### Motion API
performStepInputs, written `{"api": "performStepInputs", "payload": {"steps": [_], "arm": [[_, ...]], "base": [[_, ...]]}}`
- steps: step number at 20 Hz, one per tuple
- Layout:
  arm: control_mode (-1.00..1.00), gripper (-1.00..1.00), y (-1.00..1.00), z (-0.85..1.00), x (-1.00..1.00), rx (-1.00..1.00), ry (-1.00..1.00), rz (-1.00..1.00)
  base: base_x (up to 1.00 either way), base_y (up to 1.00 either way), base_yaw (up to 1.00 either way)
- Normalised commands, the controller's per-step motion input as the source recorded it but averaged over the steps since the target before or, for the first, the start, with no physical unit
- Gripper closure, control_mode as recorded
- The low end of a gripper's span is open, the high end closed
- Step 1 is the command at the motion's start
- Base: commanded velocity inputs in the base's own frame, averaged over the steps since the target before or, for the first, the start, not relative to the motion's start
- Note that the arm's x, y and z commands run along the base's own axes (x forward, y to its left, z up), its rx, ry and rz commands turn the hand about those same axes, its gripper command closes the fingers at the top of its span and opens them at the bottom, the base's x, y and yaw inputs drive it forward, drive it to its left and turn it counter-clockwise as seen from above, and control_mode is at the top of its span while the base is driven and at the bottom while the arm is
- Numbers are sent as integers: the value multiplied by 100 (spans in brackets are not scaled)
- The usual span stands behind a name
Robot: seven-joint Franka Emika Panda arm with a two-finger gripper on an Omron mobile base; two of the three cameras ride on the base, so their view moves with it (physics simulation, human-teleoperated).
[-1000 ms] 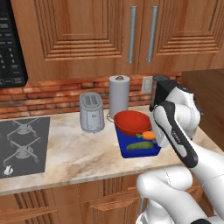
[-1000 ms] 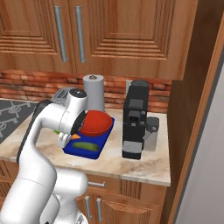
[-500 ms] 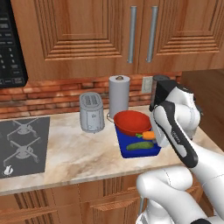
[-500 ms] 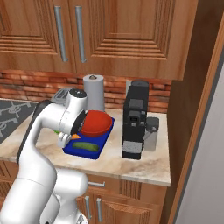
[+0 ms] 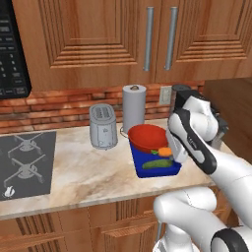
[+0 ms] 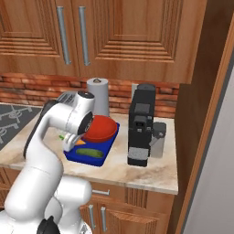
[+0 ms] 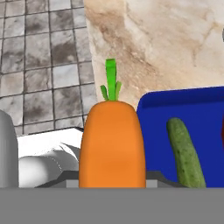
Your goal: Place the two vegetables and bowl onto the tray for setting up a vegetable dip station.
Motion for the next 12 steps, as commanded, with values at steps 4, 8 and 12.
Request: {"api": "performStepInputs", "payload": {"steps": [4,8,12], "arm": [[-100,100,-2,-13,28,0,10,0],[-100,100,-9,-17,9,0,0,1],[-100,100,-4,-28,0,0,-8,1]], "base": [[0,0,0],[0,0,0],[0,0,0]]}}
